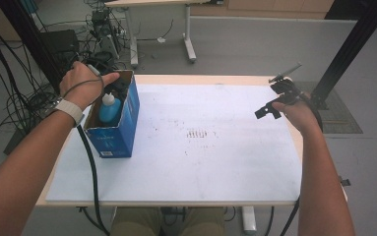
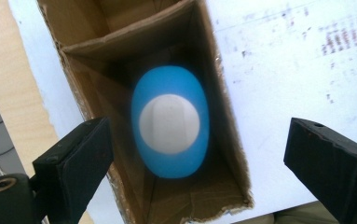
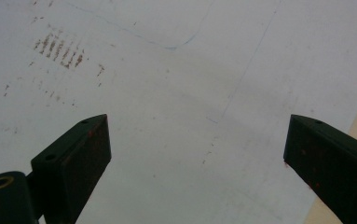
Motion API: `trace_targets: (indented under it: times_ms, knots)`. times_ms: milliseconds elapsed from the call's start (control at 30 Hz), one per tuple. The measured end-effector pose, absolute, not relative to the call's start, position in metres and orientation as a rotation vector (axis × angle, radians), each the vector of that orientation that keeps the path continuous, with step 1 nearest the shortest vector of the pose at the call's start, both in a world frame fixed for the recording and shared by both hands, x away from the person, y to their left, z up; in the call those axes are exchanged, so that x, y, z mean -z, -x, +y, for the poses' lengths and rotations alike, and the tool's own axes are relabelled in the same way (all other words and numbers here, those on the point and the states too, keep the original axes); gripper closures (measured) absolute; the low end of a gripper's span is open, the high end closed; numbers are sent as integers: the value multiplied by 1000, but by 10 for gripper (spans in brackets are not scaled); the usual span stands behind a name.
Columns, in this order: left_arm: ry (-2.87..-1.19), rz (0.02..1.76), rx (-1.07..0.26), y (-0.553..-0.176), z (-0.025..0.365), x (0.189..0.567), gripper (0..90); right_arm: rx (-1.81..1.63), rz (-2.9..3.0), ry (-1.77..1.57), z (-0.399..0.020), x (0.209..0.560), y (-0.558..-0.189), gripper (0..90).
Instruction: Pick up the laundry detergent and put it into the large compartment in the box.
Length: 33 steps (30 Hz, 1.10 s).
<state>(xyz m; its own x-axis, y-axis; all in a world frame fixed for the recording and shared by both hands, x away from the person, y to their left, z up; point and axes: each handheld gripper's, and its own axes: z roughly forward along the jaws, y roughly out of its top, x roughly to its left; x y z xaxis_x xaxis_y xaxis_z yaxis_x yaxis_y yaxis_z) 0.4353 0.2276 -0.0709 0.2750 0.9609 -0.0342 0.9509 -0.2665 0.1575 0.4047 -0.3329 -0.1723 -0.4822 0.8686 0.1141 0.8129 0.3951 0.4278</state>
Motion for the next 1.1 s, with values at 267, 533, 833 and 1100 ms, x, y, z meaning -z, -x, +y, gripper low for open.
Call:
trace_targets:
  times_ms: [267,533,833,1100]
  knots:
    - [-2392,1711,-148,-424,229,46,62,-662,2511,-1529,-335,171,-402,72]
    - [-2414,1610,-164,-414,223,29,62,-664,2502,-1535,-336,170,-400,72]
    - [-2444,1450,-172,-403,216,6,60,-659,2503,-1532,-336,169,-399,72]
    - [-2519,1310,-151,-395,198,1,60,-668,2500,-1526,-336,166,-396,72]
